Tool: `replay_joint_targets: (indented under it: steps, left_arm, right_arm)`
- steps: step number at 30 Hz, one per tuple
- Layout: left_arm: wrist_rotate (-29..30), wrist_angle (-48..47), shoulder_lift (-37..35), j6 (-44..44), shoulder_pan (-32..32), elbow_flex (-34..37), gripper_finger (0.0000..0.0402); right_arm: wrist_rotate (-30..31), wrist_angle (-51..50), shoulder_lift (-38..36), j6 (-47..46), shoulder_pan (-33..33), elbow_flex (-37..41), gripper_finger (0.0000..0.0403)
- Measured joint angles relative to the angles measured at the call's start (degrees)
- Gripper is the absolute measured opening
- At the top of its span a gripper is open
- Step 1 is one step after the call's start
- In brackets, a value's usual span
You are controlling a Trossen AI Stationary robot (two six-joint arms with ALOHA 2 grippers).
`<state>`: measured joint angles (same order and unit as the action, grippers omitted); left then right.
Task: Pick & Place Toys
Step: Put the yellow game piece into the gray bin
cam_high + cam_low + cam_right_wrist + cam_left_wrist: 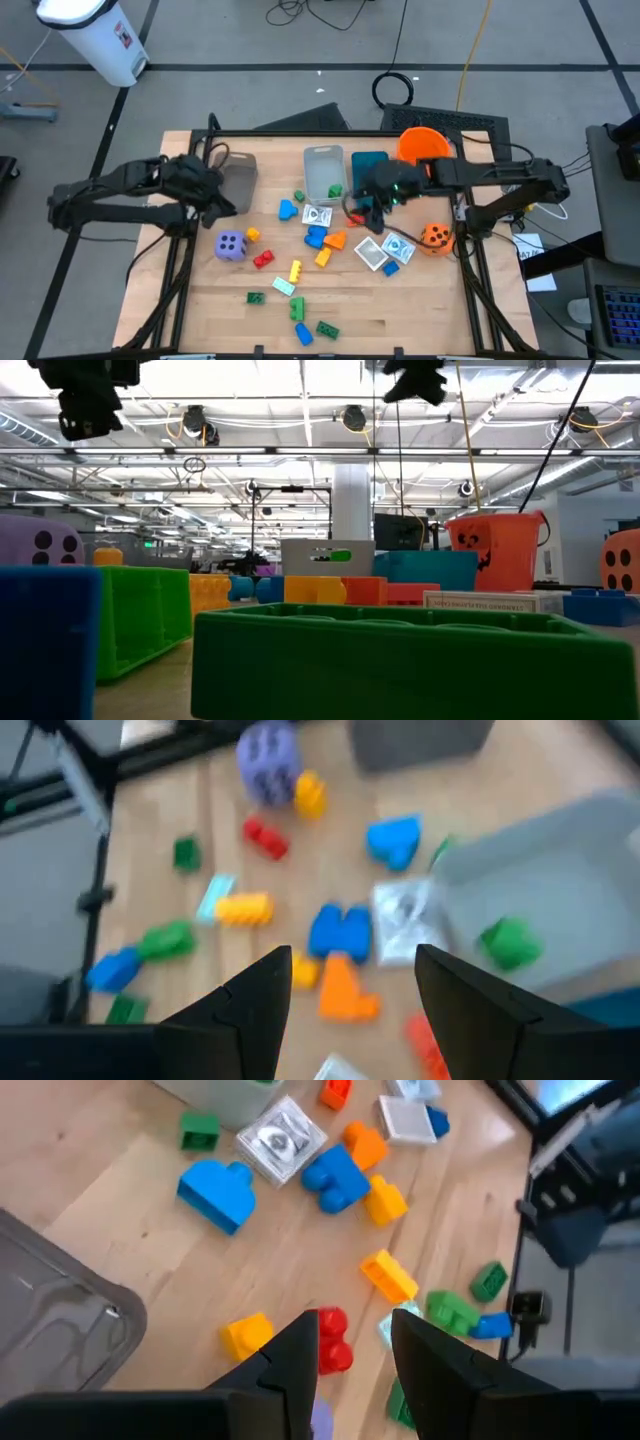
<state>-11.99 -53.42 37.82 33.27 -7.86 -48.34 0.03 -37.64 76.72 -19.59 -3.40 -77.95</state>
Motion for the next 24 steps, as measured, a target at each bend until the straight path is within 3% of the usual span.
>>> replay_joint_targets:
  steps: [3, 7, 14, 19, 24]
  left_arm:
    - [4.9, 4.2, 0.8, 6.3, 5.7, 0.0, 0.0133]
    - [10.9, 9.1, 2.8, 14.2, 13.5, 0.0, 0.0133]
    - [18.2, 13.6, 12.1, 24.2, 24.0, 0.0, 0.0133]
    - [19.4, 11.7, 20.7, 25.9, 25.5, 0.0, 0.0133]
    - [19.9, 9.7, 28.3, 26.3, 22.8, 0.0, 0.0133]
  right_arm:
    - [0.5, 3.2, -2.5, -3.0, -4.7, 5.5, 0.0205]
    - [5.6, 9.3, -6.5, -5.6, -10.4, 12.5, 0.0205]
    - [12.2, 21.9, -10.7, -6.8, -15.1, 22.8, 0.0205]
    - [12.2, 29.8, -11.4, -8.3, -15.2, 27.9, 0.0205]
    - [12.2, 33.0, -11.3, -8.7, -15.2, 30.5, 0.0205]
